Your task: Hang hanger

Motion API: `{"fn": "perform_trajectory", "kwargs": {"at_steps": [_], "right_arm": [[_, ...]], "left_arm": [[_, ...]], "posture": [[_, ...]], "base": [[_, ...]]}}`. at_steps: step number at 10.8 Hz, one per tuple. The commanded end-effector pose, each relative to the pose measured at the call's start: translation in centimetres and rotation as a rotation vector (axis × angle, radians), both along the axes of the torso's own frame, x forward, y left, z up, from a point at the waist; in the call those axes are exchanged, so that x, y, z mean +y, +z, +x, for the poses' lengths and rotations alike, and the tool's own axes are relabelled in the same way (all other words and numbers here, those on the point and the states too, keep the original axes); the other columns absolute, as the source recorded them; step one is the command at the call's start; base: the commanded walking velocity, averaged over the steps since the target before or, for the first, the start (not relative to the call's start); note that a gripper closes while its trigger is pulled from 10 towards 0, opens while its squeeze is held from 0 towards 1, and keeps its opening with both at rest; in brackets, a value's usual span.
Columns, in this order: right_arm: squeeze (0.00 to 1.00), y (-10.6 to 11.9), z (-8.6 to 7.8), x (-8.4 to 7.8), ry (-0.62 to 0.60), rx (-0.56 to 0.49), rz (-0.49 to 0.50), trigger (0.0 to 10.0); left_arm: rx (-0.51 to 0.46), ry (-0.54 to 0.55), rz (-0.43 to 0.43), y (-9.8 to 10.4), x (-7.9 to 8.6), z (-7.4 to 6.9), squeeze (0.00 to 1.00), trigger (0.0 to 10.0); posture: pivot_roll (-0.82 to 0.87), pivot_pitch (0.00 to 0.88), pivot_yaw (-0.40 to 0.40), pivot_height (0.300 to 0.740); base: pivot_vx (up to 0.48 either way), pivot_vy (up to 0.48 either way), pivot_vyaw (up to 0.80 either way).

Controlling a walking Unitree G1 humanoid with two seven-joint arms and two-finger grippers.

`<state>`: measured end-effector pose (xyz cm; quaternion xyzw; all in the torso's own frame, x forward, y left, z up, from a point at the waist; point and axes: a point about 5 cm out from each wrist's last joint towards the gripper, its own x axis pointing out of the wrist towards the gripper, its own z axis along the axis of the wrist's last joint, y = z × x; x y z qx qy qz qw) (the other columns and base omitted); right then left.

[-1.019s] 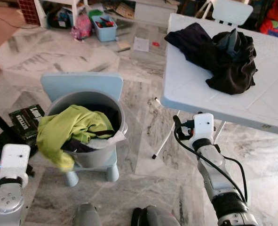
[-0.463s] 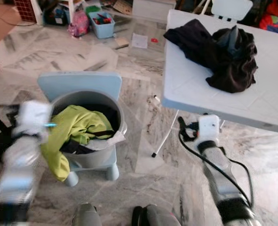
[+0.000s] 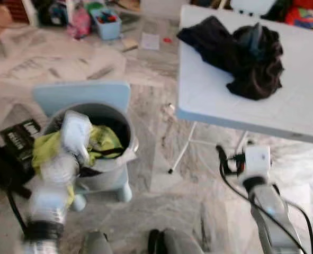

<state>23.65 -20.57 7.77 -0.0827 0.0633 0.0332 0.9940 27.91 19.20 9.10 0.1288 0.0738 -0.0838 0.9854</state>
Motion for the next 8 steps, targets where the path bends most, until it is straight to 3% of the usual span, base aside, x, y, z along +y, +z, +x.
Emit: {"fn": "perform_trajectory", "kwargs": {"at_steps": [1,2,3,4,7,8], "right_arm": [[0.00,0.4,-0.3,0.3,0.024,-0.005,0.013,10.0],[0.00,0.7,-0.9,1.2,0.068,0.004,0.033,10.0],[0.00,0.9,-1.2,1.3,0.075,0.009,0.042,10.0],[0.00,0.9,-1.5,1.2,0.077,0.021,0.053,10.0],[0.00,1.1,-1.0,2.0,0.091,-0.006,0.078,10.0],[0.00,1.2,-0.8,2.4,0.102,-0.015,0.090,10.0]], "left_arm": [[-0.055,0.005,-0.007,0.8,-0.1,-0.6,1.00,10.0],[-0.089,0.032,-0.022,0.5,-0.2,-2.8,1.00,10.0],[-0.102,0.046,-0.020,0.3,-0.2,-3.8,1.00,10.0],[-0.124,0.060,-0.029,0.5,-0.2,-4.8,0.00,10.0],[-0.172,0.078,-0.021,1.6,0.5,-4.2,0.00,10.0],[-0.181,0.082,-0.018,1.9,0.8,-3.9,0.00,10.0]], "posture": [[-0.05,0.178,-0.138,0.740],[-0.04,0.173,-0.138,0.740],[-0.03,0.163,-0.138,0.740],[-0.02,0.148,-0.134,0.740],[0.00,0.127,-0.110,0.740],[0.01,0.124,-0.104,0.740]], "base": [[0.000,0.000,0.00],[0.000,0.000,0.00],[0.000,0.000,0.00],[0.000,0.000,0.00],[0.000,0.000,0.00],[0.274,0.000,0.73]]}}
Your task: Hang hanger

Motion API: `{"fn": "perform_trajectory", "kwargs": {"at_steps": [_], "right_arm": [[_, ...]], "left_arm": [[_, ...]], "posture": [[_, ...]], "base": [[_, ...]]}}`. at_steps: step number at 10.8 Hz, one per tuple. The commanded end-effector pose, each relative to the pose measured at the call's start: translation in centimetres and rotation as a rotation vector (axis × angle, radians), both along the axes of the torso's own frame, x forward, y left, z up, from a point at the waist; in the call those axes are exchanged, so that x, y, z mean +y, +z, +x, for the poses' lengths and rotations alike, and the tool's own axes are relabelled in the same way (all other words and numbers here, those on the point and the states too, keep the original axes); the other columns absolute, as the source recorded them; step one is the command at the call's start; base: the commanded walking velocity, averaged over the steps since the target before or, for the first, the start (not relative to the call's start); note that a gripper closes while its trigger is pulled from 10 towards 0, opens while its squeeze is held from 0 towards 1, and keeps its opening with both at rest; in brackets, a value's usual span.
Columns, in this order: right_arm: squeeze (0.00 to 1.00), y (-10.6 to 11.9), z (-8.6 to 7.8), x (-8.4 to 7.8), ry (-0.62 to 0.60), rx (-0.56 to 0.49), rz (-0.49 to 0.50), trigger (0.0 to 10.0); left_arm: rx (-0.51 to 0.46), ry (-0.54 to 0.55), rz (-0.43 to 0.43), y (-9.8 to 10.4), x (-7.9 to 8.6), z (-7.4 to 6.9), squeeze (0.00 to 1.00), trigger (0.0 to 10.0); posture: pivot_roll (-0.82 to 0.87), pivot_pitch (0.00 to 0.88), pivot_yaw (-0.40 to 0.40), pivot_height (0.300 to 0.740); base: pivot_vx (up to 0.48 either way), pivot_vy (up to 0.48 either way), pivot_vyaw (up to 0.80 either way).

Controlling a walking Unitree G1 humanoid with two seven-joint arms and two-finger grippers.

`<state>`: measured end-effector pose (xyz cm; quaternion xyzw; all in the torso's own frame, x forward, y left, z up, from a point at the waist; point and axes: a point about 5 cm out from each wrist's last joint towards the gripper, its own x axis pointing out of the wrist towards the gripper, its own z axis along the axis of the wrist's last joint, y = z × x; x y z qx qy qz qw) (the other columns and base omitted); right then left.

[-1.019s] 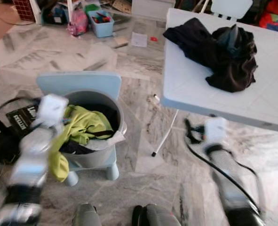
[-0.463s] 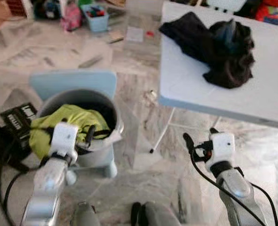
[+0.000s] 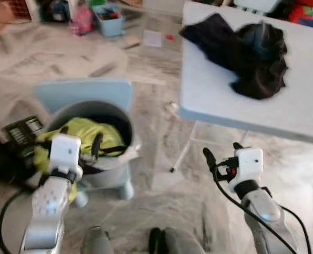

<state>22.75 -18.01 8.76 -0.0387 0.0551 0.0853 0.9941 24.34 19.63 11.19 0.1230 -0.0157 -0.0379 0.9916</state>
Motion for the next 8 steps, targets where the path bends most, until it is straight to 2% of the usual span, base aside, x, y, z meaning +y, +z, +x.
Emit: {"fn": "perform_trajectory", "kwargs": {"at_steps": [1,2,8], "right_arm": [[0.00,0.29,0.22,-0.11,0.002,-0.014,-0.003,10.0],[0.00,0.30,0.35,-0.06,-0.001,-0.016,0.000,10.0],[0.00,0.37,0.78,-0.40,-0.018,-0.016,-0.017,10.0]], "left_arm": [[0.003,0.013,0.005,-0.05,0.40,-0.23,0.00,10.0],[-0.001,0.012,0.002,0.09,0.33,-0.08,0.00,10.0],[-0.008,0.015,-0.010,0.18,0.20,0.35,0.00,10.0]], "posture": [[0.01,0.122,-0.102,0.740],[0.01,0.121,-0.102,0.740],[0.00,0.126,-0.112,0.740]], "base": [[0.289,0.000,0.73],[0.289,0.000,0.53],[0.386,0.000,0.00]]}}
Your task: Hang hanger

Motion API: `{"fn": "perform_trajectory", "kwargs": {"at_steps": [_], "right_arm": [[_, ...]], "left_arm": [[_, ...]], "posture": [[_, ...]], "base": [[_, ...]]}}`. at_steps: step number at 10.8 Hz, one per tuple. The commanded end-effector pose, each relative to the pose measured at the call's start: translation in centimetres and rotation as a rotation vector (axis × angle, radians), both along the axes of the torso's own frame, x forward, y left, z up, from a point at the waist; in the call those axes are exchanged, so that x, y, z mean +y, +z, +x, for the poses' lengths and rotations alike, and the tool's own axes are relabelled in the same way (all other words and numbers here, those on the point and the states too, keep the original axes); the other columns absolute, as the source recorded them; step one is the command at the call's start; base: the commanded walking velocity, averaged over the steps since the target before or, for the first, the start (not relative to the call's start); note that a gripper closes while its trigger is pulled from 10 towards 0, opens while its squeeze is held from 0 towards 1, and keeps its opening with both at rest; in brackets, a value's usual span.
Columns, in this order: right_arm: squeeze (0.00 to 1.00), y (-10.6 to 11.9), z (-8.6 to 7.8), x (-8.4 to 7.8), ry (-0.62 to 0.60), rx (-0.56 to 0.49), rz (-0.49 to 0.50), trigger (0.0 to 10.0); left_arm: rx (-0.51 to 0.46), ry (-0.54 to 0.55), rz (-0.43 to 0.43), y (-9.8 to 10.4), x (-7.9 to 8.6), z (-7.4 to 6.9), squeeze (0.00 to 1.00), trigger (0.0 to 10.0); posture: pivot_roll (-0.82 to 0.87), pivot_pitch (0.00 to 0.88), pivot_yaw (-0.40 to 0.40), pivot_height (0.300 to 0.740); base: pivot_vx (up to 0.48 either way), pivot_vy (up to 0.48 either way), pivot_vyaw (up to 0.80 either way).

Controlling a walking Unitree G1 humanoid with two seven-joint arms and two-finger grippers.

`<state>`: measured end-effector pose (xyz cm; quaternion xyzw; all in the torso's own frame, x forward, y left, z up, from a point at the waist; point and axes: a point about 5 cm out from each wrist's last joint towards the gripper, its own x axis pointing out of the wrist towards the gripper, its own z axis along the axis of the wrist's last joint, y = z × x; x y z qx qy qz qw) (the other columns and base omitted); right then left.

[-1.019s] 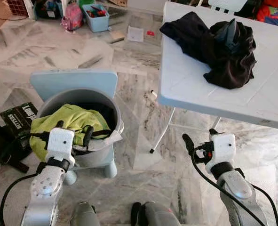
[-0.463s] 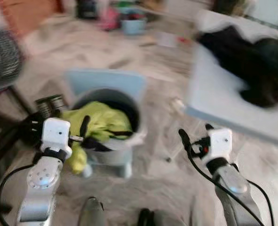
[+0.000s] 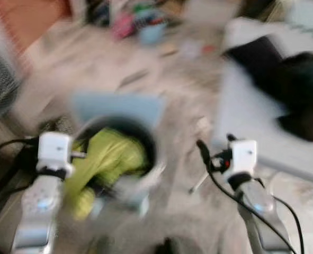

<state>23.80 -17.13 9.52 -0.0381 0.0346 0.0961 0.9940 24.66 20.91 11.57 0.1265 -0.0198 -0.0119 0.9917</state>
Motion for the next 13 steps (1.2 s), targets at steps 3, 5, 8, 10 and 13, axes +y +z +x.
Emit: {"fn": "perform_trajectory", "kwargs": {"at_steps": [3,5,8,10,13], "right_arm": [[0.00,-0.3,-0.2,-1.3,-0.044,0.020,-0.036,10.0],[0.00,-0.3,-0.1,-1.4,-0.042,0.019,-0.045,10.0],[0.00,-0.3,0.0,-1.5,-0.037,0.020,-0.073,10.0],[0.00,-0.1,0.0,-1.7,-0.039,0.017,-0.093,10.0],[0.00,0.2,0.3,-1.7,-0.024,0.007,-0.121,10.0]], "left_arm": [[0.051,-0.039,-0.026,-1.0,-1.6,0.0,0.00,10.0],[0.152,-0.024,-0.016,-2.3,-1.7,0.0,0.00,10.0],[0.430,-0.261,-0.043,-4.9,-3.2,-0.4,0.00,10.0],[0.633,-0.356,-0.040,-6.2,-3.4,-0.7,0.00,10.0],[0.773,-0.387,-0.040,-7.9,-3.0,-0.2,0.00,10.0]], "posture": [[0.00,0.132,-0.119,0.740],[0.00,0.136,-0.122,0.740],[-0.01,0.149,-0.130,0.740],[-0.03,0.161,-0.132,0.740],[-0.05,0.170,-0.144,0.740]], "base": [[0.000,0.000,0.00],[0.000,0.000,0.00],[0.000,0.000,0.00],[0.000,0.000,0.00],[0.000,0.000,0.00]]}}
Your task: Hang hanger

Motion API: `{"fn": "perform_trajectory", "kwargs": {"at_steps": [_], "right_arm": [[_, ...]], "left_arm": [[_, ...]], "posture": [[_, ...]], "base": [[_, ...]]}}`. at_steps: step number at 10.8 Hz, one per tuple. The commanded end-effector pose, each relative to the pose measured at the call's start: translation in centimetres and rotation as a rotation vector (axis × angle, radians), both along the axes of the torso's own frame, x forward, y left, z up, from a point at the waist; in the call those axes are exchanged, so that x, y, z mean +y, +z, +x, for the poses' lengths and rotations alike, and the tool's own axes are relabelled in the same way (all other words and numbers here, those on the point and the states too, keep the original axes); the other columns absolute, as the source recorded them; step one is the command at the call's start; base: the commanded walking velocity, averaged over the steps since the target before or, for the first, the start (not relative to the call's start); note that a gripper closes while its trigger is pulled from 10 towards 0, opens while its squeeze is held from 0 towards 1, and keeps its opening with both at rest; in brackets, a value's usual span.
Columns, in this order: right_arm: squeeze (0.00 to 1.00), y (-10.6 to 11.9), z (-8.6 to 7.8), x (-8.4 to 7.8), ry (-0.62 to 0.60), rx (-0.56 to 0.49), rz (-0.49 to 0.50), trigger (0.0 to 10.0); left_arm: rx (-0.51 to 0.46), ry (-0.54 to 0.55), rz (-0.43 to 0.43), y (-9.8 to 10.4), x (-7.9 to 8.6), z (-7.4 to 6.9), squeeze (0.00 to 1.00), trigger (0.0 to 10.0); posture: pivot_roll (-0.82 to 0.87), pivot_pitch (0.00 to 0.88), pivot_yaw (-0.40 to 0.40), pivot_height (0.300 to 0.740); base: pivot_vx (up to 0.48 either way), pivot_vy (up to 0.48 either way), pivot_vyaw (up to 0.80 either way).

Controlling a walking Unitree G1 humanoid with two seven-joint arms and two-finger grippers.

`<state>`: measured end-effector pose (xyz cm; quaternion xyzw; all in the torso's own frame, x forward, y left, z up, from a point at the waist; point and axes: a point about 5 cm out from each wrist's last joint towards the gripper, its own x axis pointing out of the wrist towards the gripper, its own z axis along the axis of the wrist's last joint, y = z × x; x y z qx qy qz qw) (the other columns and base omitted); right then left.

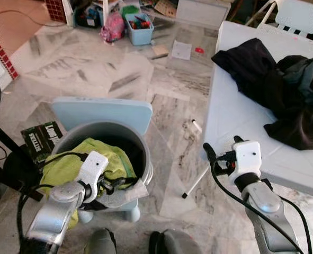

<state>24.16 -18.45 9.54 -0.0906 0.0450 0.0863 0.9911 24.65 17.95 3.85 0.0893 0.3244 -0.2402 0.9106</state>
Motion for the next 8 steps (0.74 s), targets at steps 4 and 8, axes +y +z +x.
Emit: {"fn": "perform_trajectory", "kwargs": {"at_steps": [4,8], "right_arm": [[0.00,0.6,-0.1,-0.5,-0.002,-0.015,-0.037,10.0],[0.00,1.0,0.9,-0.1,-0.009,-0.046,-0.043,10.0]], "left_arm": [[0.134,-0.036,0.042,-2.7,0.8,0.4,0.00,1.8],[0.115,0.019,0.099,-3.6,2.5,1.5,0.00,0.0]], "posture": [[-0.08,0.169,-0.145,0.740],[-0.08,0.159,-0.126,0.740]], "base": [[0.000,0.000,0.00],[0.000,0.000,0.00]]}}
